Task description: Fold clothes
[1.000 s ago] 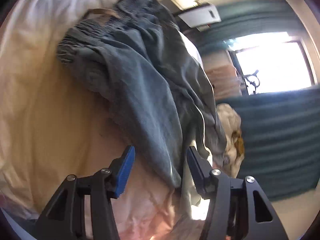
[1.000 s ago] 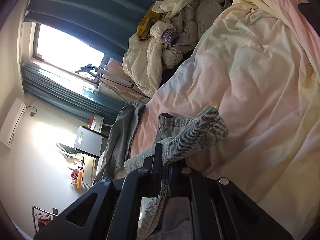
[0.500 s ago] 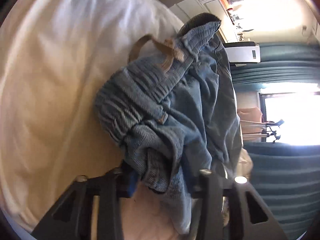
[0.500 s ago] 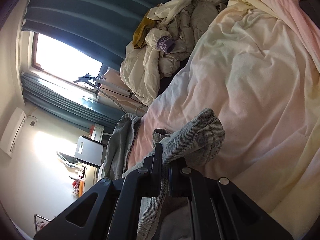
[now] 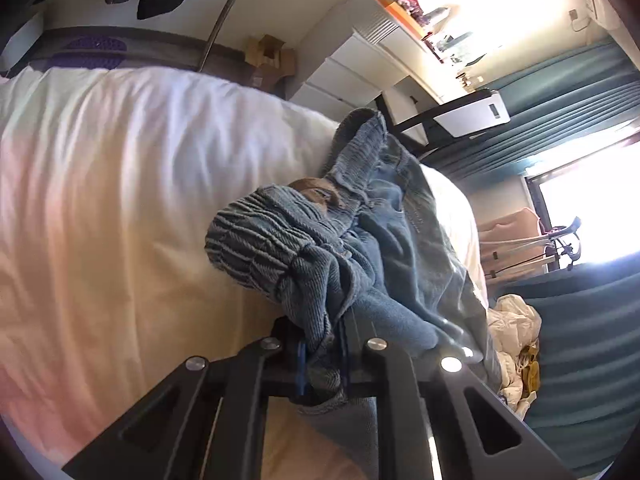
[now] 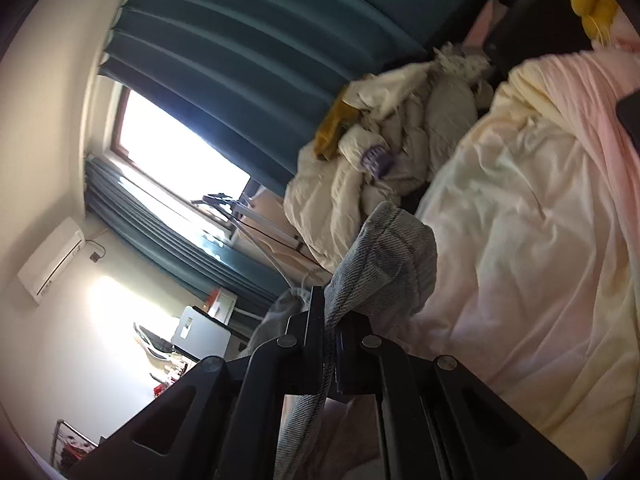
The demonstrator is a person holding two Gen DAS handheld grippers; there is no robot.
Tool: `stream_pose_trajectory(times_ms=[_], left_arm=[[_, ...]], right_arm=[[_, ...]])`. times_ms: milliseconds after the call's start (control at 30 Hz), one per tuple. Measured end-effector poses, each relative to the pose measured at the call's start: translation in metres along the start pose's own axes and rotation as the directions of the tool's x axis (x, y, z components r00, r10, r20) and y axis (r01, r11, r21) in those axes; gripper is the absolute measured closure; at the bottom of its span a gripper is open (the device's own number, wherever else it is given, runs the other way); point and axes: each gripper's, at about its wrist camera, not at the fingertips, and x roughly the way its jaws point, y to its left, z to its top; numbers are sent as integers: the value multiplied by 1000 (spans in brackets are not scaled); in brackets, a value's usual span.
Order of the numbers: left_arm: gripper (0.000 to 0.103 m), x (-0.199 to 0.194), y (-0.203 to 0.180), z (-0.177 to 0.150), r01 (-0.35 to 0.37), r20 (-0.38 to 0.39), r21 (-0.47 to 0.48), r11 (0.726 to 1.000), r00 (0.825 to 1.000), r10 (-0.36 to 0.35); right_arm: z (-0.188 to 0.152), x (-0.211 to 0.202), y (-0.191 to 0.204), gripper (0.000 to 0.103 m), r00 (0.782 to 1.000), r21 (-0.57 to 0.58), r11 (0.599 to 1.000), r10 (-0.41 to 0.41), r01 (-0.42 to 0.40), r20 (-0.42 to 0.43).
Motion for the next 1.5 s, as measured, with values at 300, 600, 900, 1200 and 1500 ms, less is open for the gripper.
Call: stream_pose_trajectory(times_ms=[300,600,900,1200,1500], left_arm=[[91,20,14,-14,-37,-66,17,999,997,38],[83,15,2,-25,-60,-38,145,988,997,66],[52,-31,-45,-63,-54,78,442,895,997,22],[52,-26,-138,-143,15,42,730,684,997,-67],[52,29,-214,-227,85,-42,838,539,995,-91]], right_arm=[[-34,-27,-50,100,876,78,893,-415,444,-245],[-47,-37,-77,89,840,166,845,-445,509,-309],[-41,-67,-1,43,823,-57,824,-566,564,-46],[-88,-33,64,43,907,-288,895,-395,342,-150],[-160,6,109,43,913,-424,901,-249,95,-324]])
